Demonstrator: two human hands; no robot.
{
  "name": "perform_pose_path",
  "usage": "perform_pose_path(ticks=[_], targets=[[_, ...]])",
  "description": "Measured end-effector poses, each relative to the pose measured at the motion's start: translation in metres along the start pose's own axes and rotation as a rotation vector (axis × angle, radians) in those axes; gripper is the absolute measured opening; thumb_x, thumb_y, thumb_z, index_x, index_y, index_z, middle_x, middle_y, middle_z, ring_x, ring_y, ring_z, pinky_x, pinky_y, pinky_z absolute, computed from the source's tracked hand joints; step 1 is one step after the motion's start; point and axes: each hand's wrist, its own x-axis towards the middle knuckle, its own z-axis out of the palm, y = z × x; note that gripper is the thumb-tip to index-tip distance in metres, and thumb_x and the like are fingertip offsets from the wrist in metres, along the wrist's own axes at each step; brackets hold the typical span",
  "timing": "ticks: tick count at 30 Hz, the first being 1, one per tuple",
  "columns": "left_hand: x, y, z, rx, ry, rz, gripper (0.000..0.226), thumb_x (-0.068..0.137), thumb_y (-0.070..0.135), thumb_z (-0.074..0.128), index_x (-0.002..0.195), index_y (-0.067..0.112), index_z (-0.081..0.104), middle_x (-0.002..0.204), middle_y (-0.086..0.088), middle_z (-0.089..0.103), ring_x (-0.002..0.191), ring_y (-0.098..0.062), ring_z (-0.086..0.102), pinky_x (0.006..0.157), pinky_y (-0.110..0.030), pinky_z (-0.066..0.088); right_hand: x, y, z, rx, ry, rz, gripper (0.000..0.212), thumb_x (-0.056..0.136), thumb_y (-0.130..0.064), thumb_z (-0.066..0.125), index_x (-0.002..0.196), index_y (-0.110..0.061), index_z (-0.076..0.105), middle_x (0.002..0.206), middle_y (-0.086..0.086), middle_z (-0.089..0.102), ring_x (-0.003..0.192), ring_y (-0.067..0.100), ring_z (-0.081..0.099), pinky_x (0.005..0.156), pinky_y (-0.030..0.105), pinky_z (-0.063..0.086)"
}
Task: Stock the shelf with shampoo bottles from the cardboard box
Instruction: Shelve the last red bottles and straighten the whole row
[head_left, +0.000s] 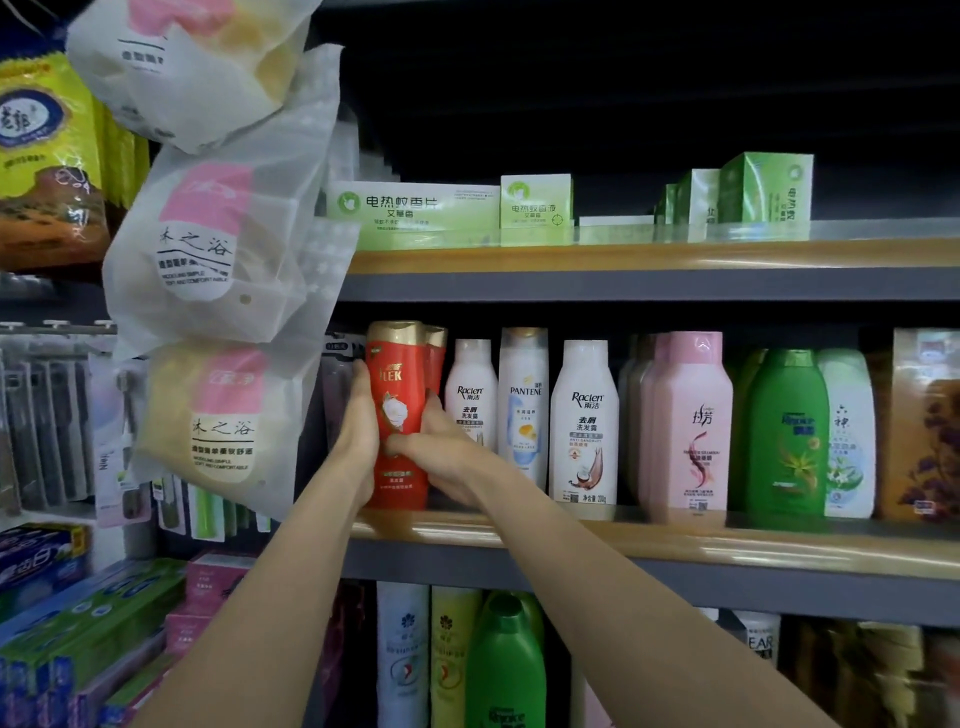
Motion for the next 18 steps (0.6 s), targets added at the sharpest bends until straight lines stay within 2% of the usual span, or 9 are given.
perform_pose_path(ticks=[2, 4, 6, 9, 11, 13, 16, 18], targets=[[0.004, 0.0, -0.003, -0.022, -0.013, 0.01, 0.076, 0.076, 0.078, 0.026, 0.102, 0.022, 0.07, 0.103, -0.013, 0.07, 0.098, -0.028, 0.065, 0.095, -0.044, 0.048, 0.01, 0.004, 0.005, -0.063, 0.02, 0.018, 0.124, 0.04, -0.027, 0.068, 0.144, -0.038, 0.003, 0.132, 0.013, 0.048, 0.118, 0.031, 0.053, 0.096, 0.048, 0.049], [0.015, -0.006, -0.007, -0.019, -0.015, -0.002, 0.085, 0.06, 0.086, 0.029, 0.102, 0.024, 0.071, 0.107, -0.013, 0.07, 0.099, -0.029, 0.066, 0.097, -0.046, 0.047, 0.016, 0.008, 0.008, -0.098, 0.028, 0.012, 0.126, 0.04, -0.031, 0.067, 0.144, -0.041, -0.003, 0.137, 0.008, 0.042, 0.121, 0.032, 0.049, 0.096, 0.047, 0.049], [0.022, -0.01, -0.008, -0.015, -0.013, -0.005, 0.09, 0.052, 0.088, 0.032, 0.103, 0.024, 0.07, 0.106, -0.013, 0.07, 0.1, -0.03, 0.066, 0.097, -0.048, 0.046, 0.017, 0.009, 0.007, -0.119, 0.051, -0.013, 0.12, 0.045, -0.03, 0.067, 0.144, -0.038, 0.001, 0.135, 0.008, 0.043, 0.119, 0.031, 0.05, 0.096, 0.047, 0.05], [0.021, -0.007, -0.007, -0.016, 0.018, -0.006, 0.096, 0.04, 0.09, 0.036, 0.103, 0.025, 0.07, 0.105, -0.013, 0.07, 0.099, -0.03, 0.066, 0.098, -0.048, 0.045, 0.021, 0.01, 0.005, -0.09, 0.123, -0.018, 0.12, 0.035, -0.04, 0.07, 0.141, -0.034, 0.015, 0.13, 0.009, 0.048, 0.115, 0.029, 0.054, 0.096, 0.047, 0.05], [0.013, -0.003, -0.003, -0.007, -0.008, -0.002, 0.086, 0.057, 0.088, 0.031, 0.102, 0.025, 0.069, 0.104, -0.013, 0.07, 0.099, -0.03, 0.065, 0.098, -0.046, 0.045, 0.022, 0.011, 0.005, -0.075, 0.147, -0.006, 0.118, 0.035, -0.042, 0.071, 0.14, -0.033, 0.018, 0.13, 0.009, 0.047, 0.113, 0.029, 0.055, 0.094, 0.046, 0.051], [0.011, -0.002, -0.002, -0.017, -0.045, -0.001, 0.072, 0.079, 0.076, 0.022, 0.099, 0.024, 0.068, 0.103, -0.013, 0.069, 0.099, -0.028, 0.063, 0.096, -0.044, 0.045, 0.026, 0.013, 0.005, -0.061, 0.126, -0.01, 0.119, 0.034, -0.042, 0.071, 0.14, -0.037, 0.015, 0.132, 0.009, 0.047, 0.115, 0.03, 0.054, 0.093, 0.047, 0.051], [0.017, -0.003, -0.006, -0.008, -0.068, -0.026, 0.07, 0.086, 0.069, 0.019, 0.106, 0.021, 0.066, 0.106, -0.014, 0.068, 0.101, -0.028, 0.063, 0.095, -0.044, 0.047, 0.031, 0.014, 0.006, -0.075, 0.062, -0.01, 0.129, 0.032, -0.04, 0.072, 0.142, -0.041, 0.005, 0.141, 0.008, 0.04, 0.119, 0.031, 0.052, 0.095, 0.048, 0.05], [0.021, -0.004, -0.007, 0.0, -0.069, -0.019, 0.068, 0.088, 0.066, 0.017, 0.102, 0.021, 0.066, 0.101, -0.013, 0.068, 0.095, -0.027, 0.063, 0.086, -0.041, 0.049, 0.03, 0.012, 0.008, -0.095, 0.041, -0.008, 0.135, 0.03, -0.041, 0.072, 0.143, -0.041, -0.002, 0.144, 0.007, 0.037, 0.122, 0.031, 0.05, 0.097, 0.049, 0.048]])
